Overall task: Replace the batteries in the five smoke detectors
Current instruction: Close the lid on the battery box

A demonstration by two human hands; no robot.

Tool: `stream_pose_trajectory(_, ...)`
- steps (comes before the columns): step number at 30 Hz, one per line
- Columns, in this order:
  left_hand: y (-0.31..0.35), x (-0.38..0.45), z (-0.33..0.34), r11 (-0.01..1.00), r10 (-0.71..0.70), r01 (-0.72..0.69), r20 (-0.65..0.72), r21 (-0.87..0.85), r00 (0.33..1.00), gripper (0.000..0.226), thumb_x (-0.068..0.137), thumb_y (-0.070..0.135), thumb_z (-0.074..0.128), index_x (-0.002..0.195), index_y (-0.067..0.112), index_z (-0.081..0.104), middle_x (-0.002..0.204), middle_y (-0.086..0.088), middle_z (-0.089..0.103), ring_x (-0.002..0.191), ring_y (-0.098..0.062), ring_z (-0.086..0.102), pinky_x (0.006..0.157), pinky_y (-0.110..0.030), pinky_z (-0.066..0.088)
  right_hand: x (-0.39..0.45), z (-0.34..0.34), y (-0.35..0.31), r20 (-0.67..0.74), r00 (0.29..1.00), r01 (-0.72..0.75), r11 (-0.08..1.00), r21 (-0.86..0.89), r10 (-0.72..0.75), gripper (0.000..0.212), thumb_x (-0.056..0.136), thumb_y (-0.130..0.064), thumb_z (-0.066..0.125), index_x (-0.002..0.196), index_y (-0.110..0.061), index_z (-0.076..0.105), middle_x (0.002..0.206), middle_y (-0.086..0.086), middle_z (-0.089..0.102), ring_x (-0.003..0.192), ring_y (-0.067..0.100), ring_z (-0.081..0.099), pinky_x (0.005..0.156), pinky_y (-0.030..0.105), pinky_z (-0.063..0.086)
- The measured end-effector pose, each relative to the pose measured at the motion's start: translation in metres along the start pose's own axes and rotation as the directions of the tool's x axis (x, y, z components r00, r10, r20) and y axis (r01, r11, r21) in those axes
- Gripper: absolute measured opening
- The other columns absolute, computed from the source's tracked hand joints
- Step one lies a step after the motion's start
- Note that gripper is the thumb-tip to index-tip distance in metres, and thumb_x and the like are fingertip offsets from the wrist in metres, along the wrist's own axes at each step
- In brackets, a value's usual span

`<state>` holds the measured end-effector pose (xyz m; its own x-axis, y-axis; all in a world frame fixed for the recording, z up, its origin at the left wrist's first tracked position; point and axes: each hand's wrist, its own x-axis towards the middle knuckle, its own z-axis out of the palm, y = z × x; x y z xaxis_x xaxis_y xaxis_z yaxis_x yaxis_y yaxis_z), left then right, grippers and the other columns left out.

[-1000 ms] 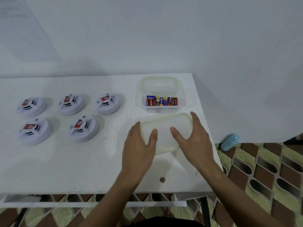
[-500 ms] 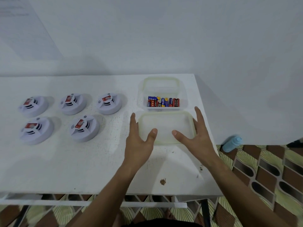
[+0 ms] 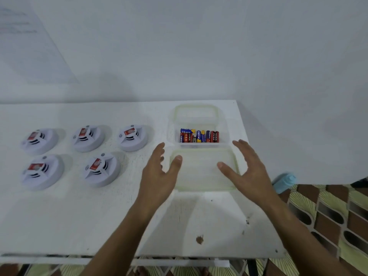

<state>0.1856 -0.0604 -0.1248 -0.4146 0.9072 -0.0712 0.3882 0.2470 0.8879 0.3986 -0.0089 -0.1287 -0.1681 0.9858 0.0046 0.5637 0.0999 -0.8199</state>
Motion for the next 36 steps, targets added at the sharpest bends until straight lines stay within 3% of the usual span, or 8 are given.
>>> stream_pose_trajectory(4, 0.032, 0.055, -0.012, 0.982, 0.136, -0.131, -0.025, 0.136, 0.990, 0.045, 0.092, 0.035, 0.060, 0.136, 0.028, 0.051, 0.141, 0.008, 0.050, 0.127, -0.012, 0.048, 0.109, -0.038, 0.040, 0.050, -0.017, -0.018, -0.067, 0.985, 0.155, 0.987, -0.039, -0.157, 0.050, 0.089, -0.030, 0.072, 0.135, -0.021, 0.057, 0.149, -0.001, 0.048, 0.139, 0.012, 0.040, 0.116, 0.032, 0.033)
stream_pose_trajectory(9, 0.071, 0.139, 0.004, 0.902, 0.232, -0.257, 0.113, 0.347, 0.966, 0.045, 0.095, 0.029, 0.055, 0.138, 0.017, 0.050, 0.145, -0.003, 0.046, 0.132, -0.019, 0.044, 0.108, -0.029, 0.032, 0.138, -0.017, -0.041, 0.020, 0.973, 0.231, 0.956, -0.184, -0.231, 0.044, 0.094, -0.025, 0.066, 0.135, -0.014, 0.056, 0.144, 0.001, 0.052, 0.137, 0.015, 0.042, 0.103, 0.013, 0.021)
stream_pose_trajectory(13, 0.073, 0.193, 0.020, 0.871, 0.159, -0.232, 0.199, 0.434, 0.967, 0.049, 0.095, 0.028, 0.054, 0.142, 0.014, 0.046, 0.146, -0.007, 0.044, 0.127, -0.022, 0.048, 0.094, -0.024, 0.035, 0.194, -0.008, -0.038, 0.136, 0.981, 0.172, 0.943, -0.286, -0.137, 0.048, 0.095, -0.027, 0.062, 0.140, -0.013, 0.050, 0.150, 0.005, 0.046, 0.142, 0.019, 0.036, 0.113, 0.025, 0.024)
stream_pose_trajectory(19, 0.053, 0.239, 0.039, 0.818, 0.026, -0.176, 0.269, 0.548, 0.963, 0.055, 0.095, 0.028, 0.053, 0.145, 0.009, 0.040, 0.146, -0.011, 0.043, 0.132, -0.024, 0.043, 0.102, -0.030, 0.037, 0.235, 0.005, -0.027, 0.245, 0.965, 0.019, 0.906, -0.422, 0.094, 0.057, 0.095, -0.028, 0.061, 0.146, -0.012, 0.042, 0.155, 0.011, 0.036, 0.142, 0.025, 0.035, 0.111, 0.033, 0.032)
stream_pose_trajectory(27, 0.038, 0.253, 0.052, 0.782, -0.060, -0.071, 0.188, 0.619, 0.980, 0.052, 0.092, 0.026, 0.058, 0.136, 0.002, 0.043, 0.139, -0.015, 0.048, 0.128, -0.030, 0.045, 0.099, -0.035, 0.040, 0.247, 0.018, -0.022, 0.235, 0.947, -0.129, 0.929, -0.348, 0.220, 0.073, 0.091, -0.033, 0.065, 0.153, -0.017, 0.030, 0.154, 0.010, 0.040, 0.140, 0.029, 0.039, 0.110, 0.038, 0.037)
stream_pose_trajectory(30, 0.033, 0.252, 0.053, 0.802, -0.099, 0.018, 0.103, 0.597, 0.990, 0.051, 0.088, 0.028, 0.059, 0.131, 0.005, 0.044, 0.131, -0.016, 0.050, 0.122, -0.033, 0.045, 0.085, -0.034, 0.037, 0.245, 0.019, -0.021, 0.195, 0.950, -0.202, 0.956, -0.214, 0.244, 0.074, 0.091, -0.027, 0.066, 0.154, -0.016, 0.028, 0.148, 0.012, 0.046, 0.129, 0.026, 0.049, 0.099, 0.033, 0.042)
stream_pose_trajectory(32, 0.029, 0.251, 0.053, 0.800, -0.108, 0.040, 0.078, 0.599, 0.991, 0.049, 0.088, 0.031, 0.059, 0.126, 0.005, 0.044, 0.125, -0.015, 0.052, 0.118, -0.033, 0.046, 0.079, -0.032, 0.033, 0.243, 0.021, -0.018, 0.189, 0.946, -0.216, 0.948, -0.235, 0.262, 0.077, 0.090, -0.028, 0.065, 0.155, -0.016, 0.025, 0.149, 0.011, 0.044, 0.136, 0.029, 0.042, 0.102, 0.035, 0.041)
stream_pose_trajectory(36, 0.030, 0.251, 0.052, 0.861, -0.096, 0.039, 0.085, 0.507, 0.992, 0.062, 0.089, 0.030, 0.064, 0.138, 0.003, 0.036, 0.136, -0.016, 0.050, 0.125, -0.032, 0.046, 0.094, -0.034, 0.037, 0.243, 0.023, -0.018, 0.200, 0.945, -0.230, 0.960, -0.159, 0.260, 0.080, 0.088, -0.028, 0.069, 0.155, -0.018, 0.025, 0.153, 0.010, 0.039, 0.137, 0.027, 0.040, 0.103, 0.037, 0.040)
